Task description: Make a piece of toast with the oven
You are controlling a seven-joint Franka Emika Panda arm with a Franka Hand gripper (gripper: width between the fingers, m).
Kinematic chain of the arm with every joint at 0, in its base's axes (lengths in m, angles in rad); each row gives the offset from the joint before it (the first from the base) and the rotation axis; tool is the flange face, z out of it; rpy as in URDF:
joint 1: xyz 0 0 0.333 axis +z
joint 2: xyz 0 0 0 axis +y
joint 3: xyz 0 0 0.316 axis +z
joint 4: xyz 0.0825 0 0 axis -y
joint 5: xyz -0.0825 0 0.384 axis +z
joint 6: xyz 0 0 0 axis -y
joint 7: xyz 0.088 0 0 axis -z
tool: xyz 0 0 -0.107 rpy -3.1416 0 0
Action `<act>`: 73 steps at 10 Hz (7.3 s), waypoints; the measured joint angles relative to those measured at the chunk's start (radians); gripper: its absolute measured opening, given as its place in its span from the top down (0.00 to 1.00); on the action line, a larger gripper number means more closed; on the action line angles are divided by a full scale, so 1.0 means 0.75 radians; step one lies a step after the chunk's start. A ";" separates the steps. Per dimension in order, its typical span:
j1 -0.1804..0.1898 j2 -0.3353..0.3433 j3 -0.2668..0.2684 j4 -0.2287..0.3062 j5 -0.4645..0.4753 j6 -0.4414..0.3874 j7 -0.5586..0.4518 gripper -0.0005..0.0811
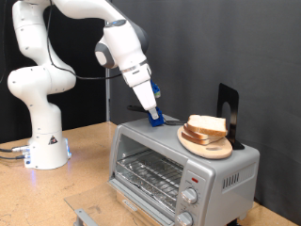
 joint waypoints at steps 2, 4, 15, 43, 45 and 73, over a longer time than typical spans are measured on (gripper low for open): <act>0.007 0.014 0.000 0.009 0.028 0.005 -0.015 0.16; 0.007 0.042 0.000 0.033 0.038 0.002 -0.016 0.16; 0.007 0.077 0.029 0.042 0.013 -0.067 -0.006 0.16; -0.077 0.150 0.014 0.202 0.126 -0.254 -0.157 0.16; -0.069 0.070 0.015 0.192 0.139 -0.323 -0.163 0.16; -0.112 -0.016 0.060 -0.012 -0.023 -0.121 -0.060 0.55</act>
